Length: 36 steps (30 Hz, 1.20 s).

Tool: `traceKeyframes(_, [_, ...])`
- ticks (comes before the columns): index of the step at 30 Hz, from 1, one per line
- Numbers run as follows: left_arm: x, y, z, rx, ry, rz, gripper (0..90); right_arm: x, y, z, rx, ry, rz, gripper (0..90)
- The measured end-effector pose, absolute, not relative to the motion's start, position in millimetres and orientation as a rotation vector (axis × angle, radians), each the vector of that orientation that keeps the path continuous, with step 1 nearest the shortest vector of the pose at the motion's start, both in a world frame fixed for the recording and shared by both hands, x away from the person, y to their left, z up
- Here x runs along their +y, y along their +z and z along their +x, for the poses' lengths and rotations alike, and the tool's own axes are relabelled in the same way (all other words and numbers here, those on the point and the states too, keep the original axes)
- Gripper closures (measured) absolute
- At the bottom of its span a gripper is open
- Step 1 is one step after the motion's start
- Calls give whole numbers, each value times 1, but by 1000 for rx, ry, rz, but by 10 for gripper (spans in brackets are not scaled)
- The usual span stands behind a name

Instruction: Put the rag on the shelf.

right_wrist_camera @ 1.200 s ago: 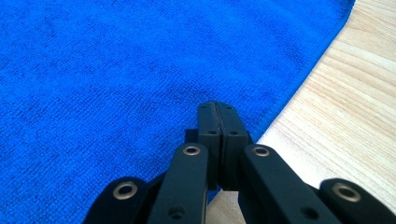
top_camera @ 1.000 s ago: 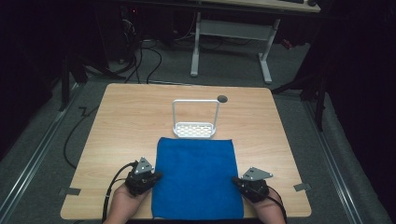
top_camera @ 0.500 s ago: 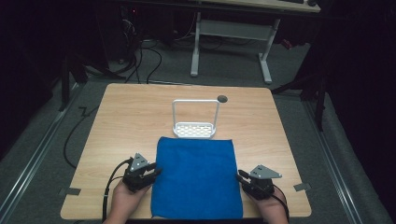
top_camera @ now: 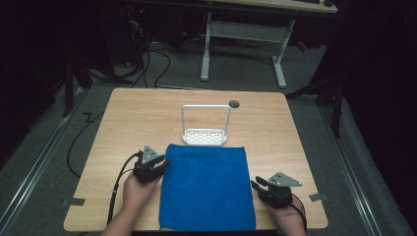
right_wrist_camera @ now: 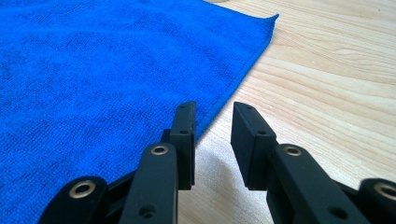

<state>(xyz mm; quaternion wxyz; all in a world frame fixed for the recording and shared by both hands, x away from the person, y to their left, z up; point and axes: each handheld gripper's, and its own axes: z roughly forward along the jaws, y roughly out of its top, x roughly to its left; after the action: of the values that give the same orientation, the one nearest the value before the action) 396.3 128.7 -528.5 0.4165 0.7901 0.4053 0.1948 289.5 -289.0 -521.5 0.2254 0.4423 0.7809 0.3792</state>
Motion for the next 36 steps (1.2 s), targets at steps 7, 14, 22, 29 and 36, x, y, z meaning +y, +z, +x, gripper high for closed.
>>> traceKeyframes(7, [118,-530,420,1051,520,2001,740,-294,-521,289,2150,1056,1231,704])
traceKeyframes(14, [112,-532,435,1070,555,2038,743,-297,-521,290,2153,1061,1231,703])
traceKeyframes(22, [108,-533,451,1094,547,2069,756,-297,-521,289,2157,1059,1235,702])
traceKeyframes(29, [113,-533,459,1133,514,2019,775,-296,-522,290,2163,1057,1237,700])
traceKeyframes(36, [117,-534,467,1154,479,1992,813,-296,-524,292,2164,1049,1247,700])
